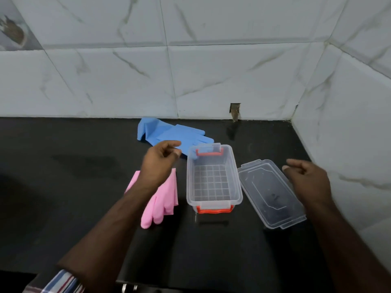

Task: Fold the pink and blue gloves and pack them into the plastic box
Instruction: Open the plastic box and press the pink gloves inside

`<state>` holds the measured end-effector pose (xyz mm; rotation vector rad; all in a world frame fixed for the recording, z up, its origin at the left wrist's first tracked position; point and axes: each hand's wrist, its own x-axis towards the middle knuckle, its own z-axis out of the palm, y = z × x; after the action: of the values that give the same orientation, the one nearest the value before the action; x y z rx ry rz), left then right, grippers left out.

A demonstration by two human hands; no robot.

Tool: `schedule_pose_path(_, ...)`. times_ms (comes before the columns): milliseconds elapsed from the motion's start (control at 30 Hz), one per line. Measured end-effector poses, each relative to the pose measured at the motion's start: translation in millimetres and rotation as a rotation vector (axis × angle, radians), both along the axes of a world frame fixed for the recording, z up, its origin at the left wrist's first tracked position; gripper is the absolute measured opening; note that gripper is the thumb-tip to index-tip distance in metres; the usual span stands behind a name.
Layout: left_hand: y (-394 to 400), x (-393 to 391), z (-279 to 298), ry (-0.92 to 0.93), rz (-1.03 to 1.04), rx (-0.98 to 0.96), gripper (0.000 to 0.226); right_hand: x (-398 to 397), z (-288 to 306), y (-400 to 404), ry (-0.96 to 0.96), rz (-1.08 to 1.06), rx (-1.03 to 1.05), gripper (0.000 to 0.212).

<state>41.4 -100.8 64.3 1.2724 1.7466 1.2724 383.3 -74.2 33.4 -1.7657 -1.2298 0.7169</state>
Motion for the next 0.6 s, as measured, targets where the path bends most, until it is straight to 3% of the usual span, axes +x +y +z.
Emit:
schedule_pose_path(167,6.1,-78.2,-27.2,0.053,0.16,-0.15,0.021,-86.4,64.7,-19.8,0.317,0.21,0.118,0.018)
schedule_pose_path(333,10.1,-128.9,-62.9,0.175,0.135,-0.372,0.023,-200.6,78.8,-56.9,0.466,0.531,-0.022,0.022)
schedule_pose_path(467,14.3,-144.5,-72.4,0.259,0.046,-0.493,0.017,-275.2,36.4,-67.8,0.244,0.643,-0.216,0.025)
schedule_pose_path(600,21.8,-153.9,-74.8,0.215,-0.021,-0.535,0.025,-304.6,-8.3,-55.7,-0.099,0.51,-0.201,0.037)
